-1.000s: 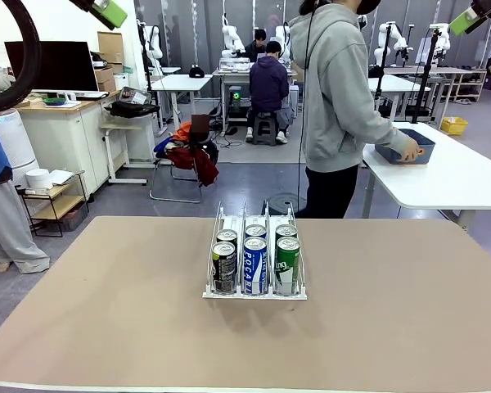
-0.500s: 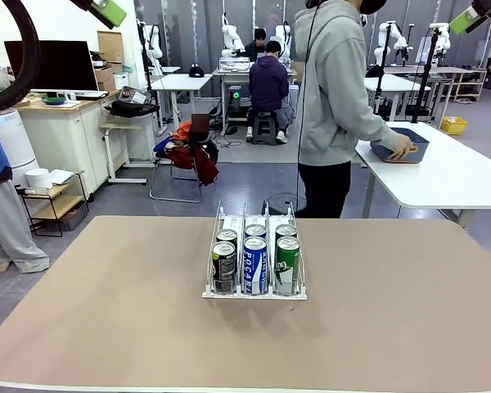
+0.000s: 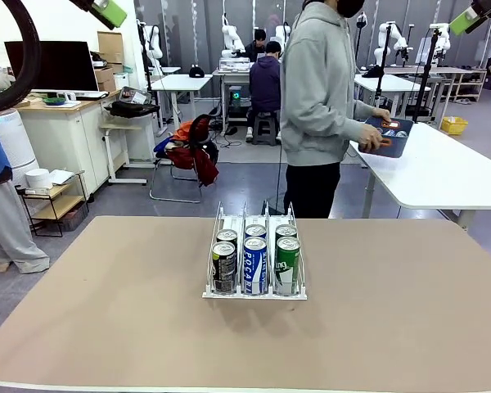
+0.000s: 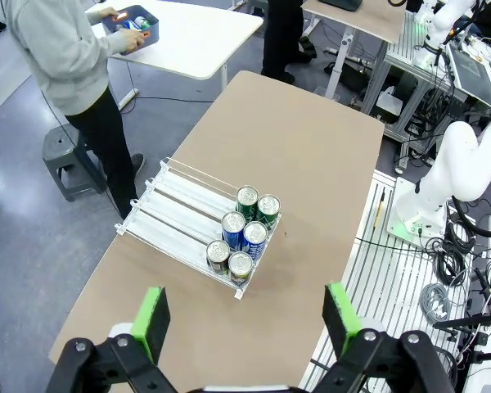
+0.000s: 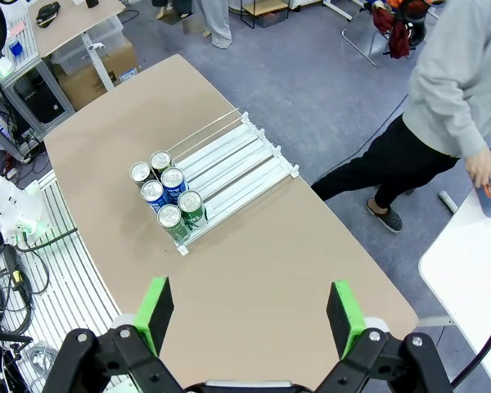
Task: Fill the beverage cans into the dispenser.
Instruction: Pick up the Pepsi coke handed by the human.
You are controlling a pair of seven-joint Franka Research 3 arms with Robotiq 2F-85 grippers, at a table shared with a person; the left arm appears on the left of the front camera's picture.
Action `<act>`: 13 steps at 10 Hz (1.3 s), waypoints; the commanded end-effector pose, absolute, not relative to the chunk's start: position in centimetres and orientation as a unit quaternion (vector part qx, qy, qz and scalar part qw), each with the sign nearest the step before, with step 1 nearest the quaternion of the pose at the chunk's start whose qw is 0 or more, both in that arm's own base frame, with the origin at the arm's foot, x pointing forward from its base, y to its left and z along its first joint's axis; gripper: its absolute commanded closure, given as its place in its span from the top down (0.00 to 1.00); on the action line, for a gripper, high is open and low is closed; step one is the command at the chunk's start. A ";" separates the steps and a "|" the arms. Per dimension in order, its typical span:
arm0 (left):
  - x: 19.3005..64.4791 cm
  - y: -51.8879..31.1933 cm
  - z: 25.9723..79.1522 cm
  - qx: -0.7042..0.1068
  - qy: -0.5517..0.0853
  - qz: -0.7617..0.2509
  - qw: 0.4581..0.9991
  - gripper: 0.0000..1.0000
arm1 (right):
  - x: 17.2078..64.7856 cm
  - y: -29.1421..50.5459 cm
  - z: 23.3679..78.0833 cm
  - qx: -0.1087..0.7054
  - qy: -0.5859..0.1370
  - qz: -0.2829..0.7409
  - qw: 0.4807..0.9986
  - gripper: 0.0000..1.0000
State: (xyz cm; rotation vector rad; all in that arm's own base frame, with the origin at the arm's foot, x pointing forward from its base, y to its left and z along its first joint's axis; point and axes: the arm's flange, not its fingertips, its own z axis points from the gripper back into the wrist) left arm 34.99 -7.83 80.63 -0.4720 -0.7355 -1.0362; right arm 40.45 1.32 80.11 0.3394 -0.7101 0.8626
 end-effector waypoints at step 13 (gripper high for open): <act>34.9 -7.8 80.6 -0.218 -0.342 -0.475 0.780 1.00 | 40.3 1.3 80.1 0.161 -0.335 0.406 0.835 1.00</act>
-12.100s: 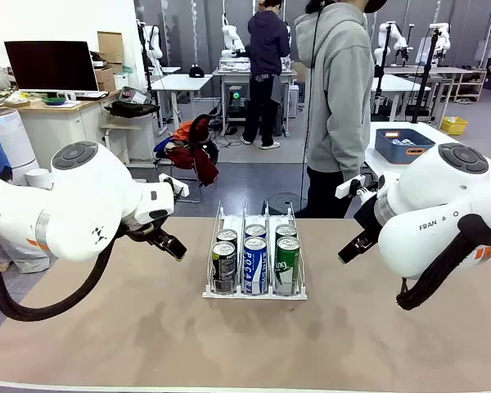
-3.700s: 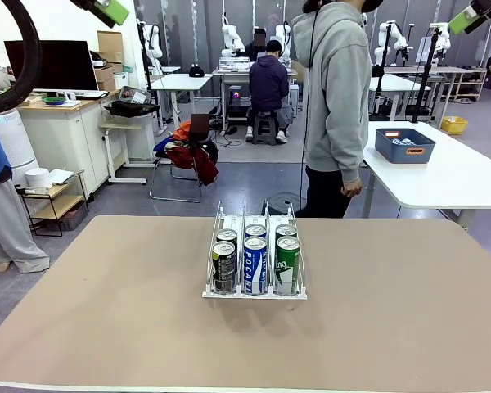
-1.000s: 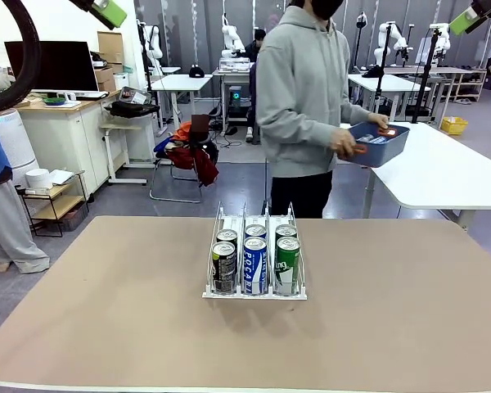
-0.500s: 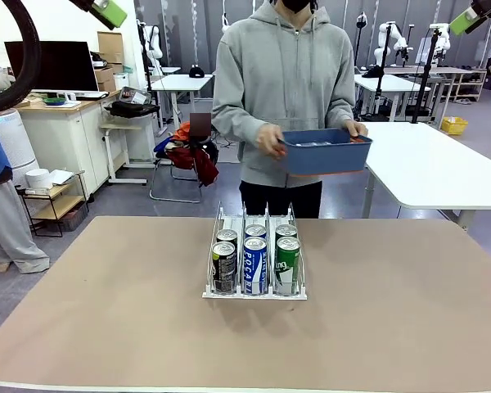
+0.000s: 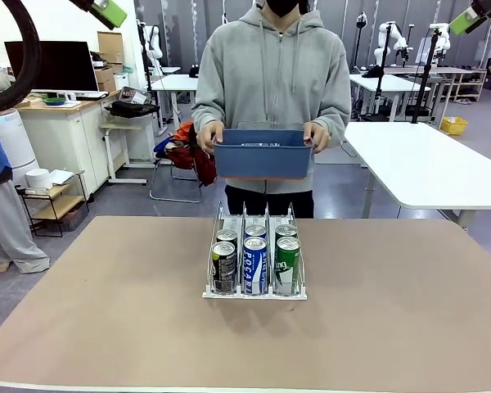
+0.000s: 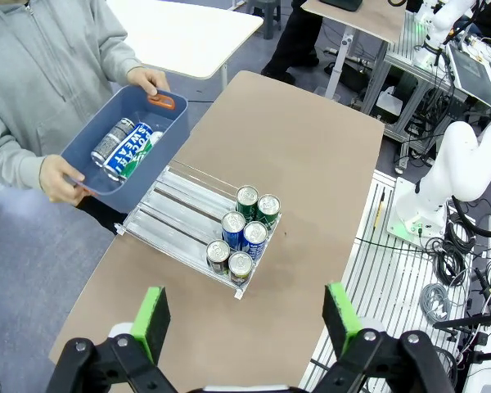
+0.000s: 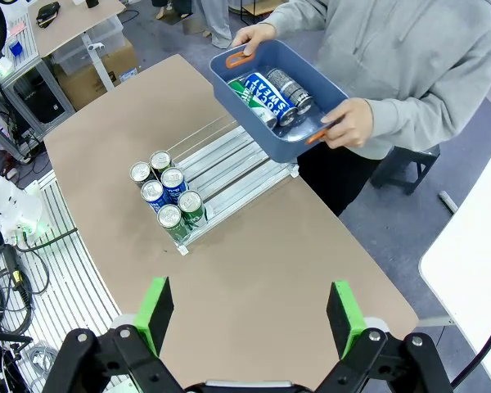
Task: Fill the beverage cans into the dispenser.
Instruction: Pick up the Pepsi coke handed by the human.
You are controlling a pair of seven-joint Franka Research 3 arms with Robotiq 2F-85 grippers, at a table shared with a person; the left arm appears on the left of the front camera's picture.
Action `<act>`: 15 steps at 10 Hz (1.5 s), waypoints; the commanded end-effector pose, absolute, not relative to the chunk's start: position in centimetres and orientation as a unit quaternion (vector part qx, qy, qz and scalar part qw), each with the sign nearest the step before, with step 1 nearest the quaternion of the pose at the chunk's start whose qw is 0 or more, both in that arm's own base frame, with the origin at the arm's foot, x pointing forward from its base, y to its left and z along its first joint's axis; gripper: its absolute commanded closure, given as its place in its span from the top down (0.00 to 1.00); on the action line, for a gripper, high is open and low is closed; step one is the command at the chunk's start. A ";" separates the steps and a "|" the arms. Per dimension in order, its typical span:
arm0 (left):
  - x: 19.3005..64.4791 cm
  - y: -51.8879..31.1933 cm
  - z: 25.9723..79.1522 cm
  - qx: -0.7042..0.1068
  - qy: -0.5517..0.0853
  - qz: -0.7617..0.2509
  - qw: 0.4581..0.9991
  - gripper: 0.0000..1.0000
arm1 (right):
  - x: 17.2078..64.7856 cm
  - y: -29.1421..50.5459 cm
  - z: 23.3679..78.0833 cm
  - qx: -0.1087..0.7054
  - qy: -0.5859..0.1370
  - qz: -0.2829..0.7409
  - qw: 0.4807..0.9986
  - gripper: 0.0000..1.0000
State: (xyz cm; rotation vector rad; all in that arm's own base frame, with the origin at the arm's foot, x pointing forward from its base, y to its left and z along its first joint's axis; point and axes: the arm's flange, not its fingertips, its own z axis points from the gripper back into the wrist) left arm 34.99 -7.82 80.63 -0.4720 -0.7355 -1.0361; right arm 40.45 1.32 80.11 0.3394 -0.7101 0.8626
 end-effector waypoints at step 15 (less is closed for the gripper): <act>34.9 -7.8 80.6 -0.218 -0.342 -0.475 0.780 1.00 | 40.3 1.3 80.1 0.161 -0.335 0.406 0.835 1.00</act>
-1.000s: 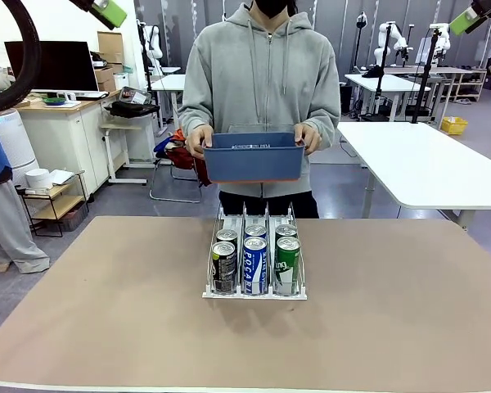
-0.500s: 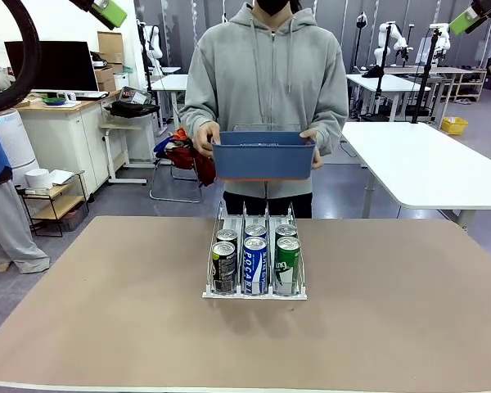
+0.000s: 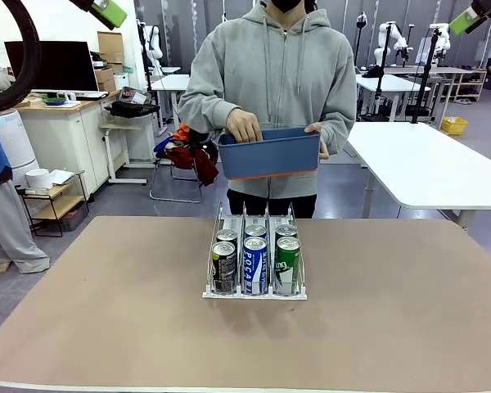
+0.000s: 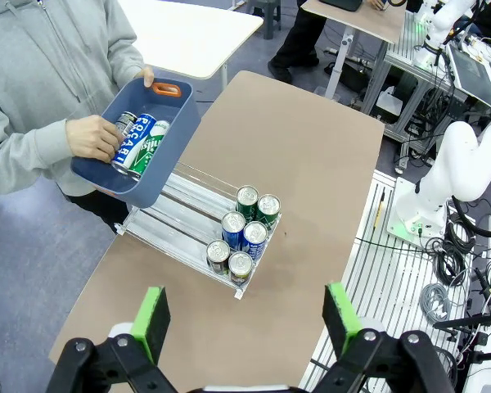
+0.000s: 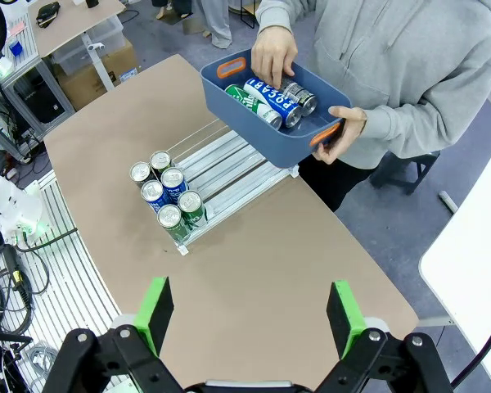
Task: Fill the beverage cans into the dispenser.
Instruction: Pick up the Pepsi coke handed by the human.
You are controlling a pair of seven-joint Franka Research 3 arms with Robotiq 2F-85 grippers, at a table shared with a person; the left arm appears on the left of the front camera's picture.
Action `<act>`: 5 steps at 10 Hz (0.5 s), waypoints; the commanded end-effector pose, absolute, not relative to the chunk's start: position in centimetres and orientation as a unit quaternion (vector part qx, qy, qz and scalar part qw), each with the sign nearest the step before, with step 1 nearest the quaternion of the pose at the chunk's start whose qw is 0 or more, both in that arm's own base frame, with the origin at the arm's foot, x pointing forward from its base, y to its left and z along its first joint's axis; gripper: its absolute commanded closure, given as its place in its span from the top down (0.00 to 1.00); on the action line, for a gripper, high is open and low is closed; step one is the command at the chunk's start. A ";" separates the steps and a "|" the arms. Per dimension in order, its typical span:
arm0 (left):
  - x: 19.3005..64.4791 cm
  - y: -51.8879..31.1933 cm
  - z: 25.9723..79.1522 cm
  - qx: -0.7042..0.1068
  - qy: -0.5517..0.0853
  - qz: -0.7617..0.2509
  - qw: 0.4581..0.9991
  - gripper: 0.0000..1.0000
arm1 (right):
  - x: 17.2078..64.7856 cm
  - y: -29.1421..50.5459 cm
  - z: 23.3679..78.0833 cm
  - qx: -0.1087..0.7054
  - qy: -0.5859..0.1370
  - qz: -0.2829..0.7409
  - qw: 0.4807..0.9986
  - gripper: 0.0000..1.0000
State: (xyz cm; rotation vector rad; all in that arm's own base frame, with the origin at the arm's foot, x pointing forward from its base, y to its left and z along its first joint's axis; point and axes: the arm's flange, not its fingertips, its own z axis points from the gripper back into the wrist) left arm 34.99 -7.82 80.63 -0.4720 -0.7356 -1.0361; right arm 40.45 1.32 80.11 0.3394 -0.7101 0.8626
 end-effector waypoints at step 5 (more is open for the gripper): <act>34.9 -7.8 80.6 -0.218 -0.342 -0.475 0.780 1.00 | 40.3 1.3 80.1 0.161 -0.335 0.406 0.835 1.00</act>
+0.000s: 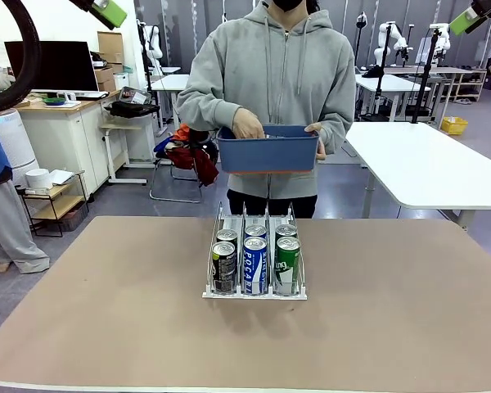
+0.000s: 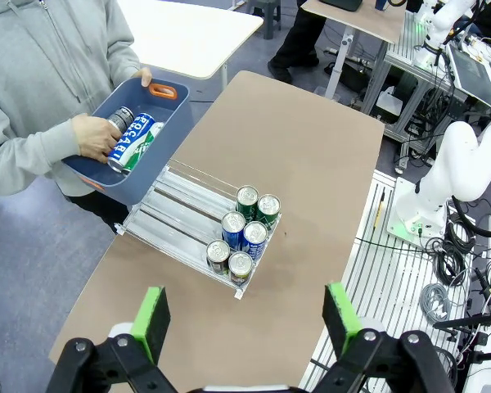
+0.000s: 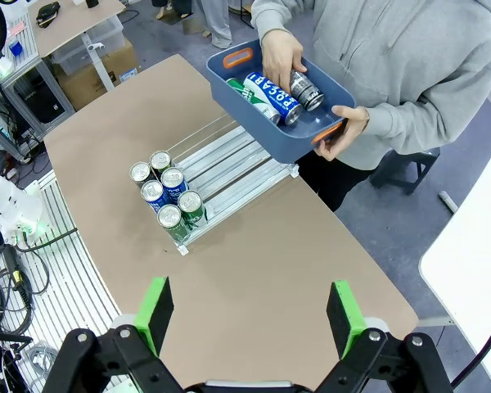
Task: Fill the beverage cans into the dispenser.
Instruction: Pick up the Pepsi coke handed by the human.
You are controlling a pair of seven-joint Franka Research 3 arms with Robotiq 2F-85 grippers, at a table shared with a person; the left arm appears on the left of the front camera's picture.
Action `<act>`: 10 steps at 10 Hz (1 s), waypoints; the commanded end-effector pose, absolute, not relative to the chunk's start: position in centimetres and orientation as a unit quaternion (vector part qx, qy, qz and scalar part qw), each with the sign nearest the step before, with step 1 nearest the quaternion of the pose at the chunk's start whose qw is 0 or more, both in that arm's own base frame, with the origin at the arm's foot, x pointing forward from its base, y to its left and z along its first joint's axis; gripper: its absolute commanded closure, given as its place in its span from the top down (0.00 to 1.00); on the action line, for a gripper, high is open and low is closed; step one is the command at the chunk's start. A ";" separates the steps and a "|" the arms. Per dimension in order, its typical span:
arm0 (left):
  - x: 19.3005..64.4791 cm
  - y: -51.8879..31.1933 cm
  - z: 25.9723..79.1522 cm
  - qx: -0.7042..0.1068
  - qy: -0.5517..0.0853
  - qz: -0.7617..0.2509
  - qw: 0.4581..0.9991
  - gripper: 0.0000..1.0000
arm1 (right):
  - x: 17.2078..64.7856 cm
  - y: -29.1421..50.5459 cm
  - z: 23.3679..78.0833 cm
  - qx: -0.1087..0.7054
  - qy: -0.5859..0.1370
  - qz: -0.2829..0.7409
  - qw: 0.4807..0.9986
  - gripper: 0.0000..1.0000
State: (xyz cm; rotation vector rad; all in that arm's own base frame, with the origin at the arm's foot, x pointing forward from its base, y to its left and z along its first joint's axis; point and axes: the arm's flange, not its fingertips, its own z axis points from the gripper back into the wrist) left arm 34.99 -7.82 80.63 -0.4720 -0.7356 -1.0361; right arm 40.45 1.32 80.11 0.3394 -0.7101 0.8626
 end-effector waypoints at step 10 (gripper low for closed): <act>34.9 -7.8 80.6 -0.218 -0.342 -0.475 0.780 1.00 | 40.3 1.3 80.1 0.161 -0.335 0.406 0.835 1.00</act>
